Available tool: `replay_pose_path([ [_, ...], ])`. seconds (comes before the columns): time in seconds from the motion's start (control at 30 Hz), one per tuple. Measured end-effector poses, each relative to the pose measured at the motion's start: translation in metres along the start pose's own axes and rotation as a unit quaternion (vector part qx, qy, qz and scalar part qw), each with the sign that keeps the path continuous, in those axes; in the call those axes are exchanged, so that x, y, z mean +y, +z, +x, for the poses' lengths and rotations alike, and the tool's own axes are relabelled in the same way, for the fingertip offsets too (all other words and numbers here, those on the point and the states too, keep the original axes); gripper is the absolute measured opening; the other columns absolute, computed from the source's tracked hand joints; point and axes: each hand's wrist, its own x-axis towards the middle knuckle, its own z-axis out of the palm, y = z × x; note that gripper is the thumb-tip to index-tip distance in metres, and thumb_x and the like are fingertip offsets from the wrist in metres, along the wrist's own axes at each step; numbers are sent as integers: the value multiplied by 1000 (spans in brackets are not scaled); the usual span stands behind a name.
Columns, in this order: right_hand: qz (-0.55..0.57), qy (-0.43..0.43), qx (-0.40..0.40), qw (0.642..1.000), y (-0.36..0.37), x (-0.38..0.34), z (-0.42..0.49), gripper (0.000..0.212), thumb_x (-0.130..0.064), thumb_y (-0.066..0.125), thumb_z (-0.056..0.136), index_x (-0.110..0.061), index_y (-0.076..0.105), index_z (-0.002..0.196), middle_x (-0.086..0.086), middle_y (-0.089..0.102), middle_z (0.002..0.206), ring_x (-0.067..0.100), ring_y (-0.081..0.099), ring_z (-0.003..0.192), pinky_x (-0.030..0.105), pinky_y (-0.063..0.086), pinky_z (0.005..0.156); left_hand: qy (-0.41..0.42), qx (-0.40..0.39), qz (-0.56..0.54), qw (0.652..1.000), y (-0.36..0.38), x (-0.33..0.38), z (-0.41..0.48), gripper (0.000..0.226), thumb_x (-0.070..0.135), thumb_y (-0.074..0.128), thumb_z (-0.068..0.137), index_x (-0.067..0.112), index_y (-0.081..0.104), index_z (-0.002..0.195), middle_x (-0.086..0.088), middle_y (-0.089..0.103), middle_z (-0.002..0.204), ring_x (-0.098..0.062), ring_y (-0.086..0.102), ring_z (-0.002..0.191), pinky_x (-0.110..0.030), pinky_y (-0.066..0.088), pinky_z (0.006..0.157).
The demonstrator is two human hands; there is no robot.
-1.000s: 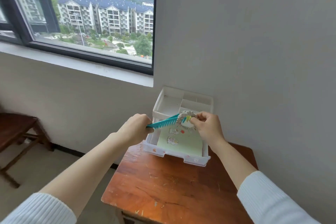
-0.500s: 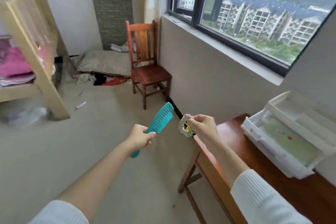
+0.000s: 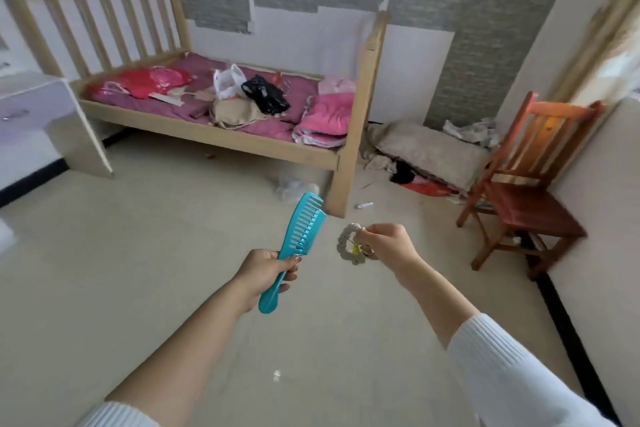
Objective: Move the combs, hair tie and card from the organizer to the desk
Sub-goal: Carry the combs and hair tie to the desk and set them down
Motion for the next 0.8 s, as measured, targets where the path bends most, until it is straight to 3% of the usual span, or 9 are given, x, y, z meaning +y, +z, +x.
replay_pose_path([
  [0.1,28,6,-68,997,106,-52,37,12,-3,64,76,-4,61,64,7,49,56,19,44,55,31,41,61,-5,70,-49,996,-110,6,15,10,16,66,87,7,69,86,-2,64,71,-14,62,67,-30,54,66],
  [0.23,67,23,-172,983,232,-113,80,12,0,61,78,-5,57,68,9,48,61,19,47,55,32,48,67,-11,159,-129,979,-235,14,30,6,12,69,84,7,69,83,-3,63,69,-13,62,61,-29,57,61],
  [0.37,83,30,-254,963,347,-168,132,5,-2,61,82,0,62,86,11,58,70,21,56,63,36,56,72,-8,221,-164,961,-347,18,58,6,13,71,82,7,72,85,-3,65,69,-13,64,60,-30,57,60],
  [0.5,61,11,-295,953,462,-215,194,7,-4,63,82,2,64,86,15,61,78,24,59,67,32,56,64,2,269,-173,947,-452,27,113,13,14,71,82,6,72,92,-4,66,71,-15,64,65,-30,57,61],
  [0.6,59,9,-324,944,545,-252,251,21,-5,63,81,9,67,96,16,64,86,26,60,75,32,57,68,10,292,-174,940,-528,49,167,17,16,70,84,6,70,97,-5,66,76,-18,65,71,-35,59,71],
  [0.7,60,26,-350,934,624,-298,304,16,-6,64,81,3,69,93,8,72,76,19,64,64,29,58,66,13,310,-200,930,-603,75,214,20,17,70,84,7,69,101,-6,66,78,-19,66,74,-36,58,77],
  [0.8,47,35,-364,929,707,-347,343,15,-6,64,82,1,67,95,11,68,83,21,64,70,29,58,64,14,333,-227,915,-681,98,247,20,16,71,83,7,68,101,-7,66,78,-20,67,73,-35,59,74],
])
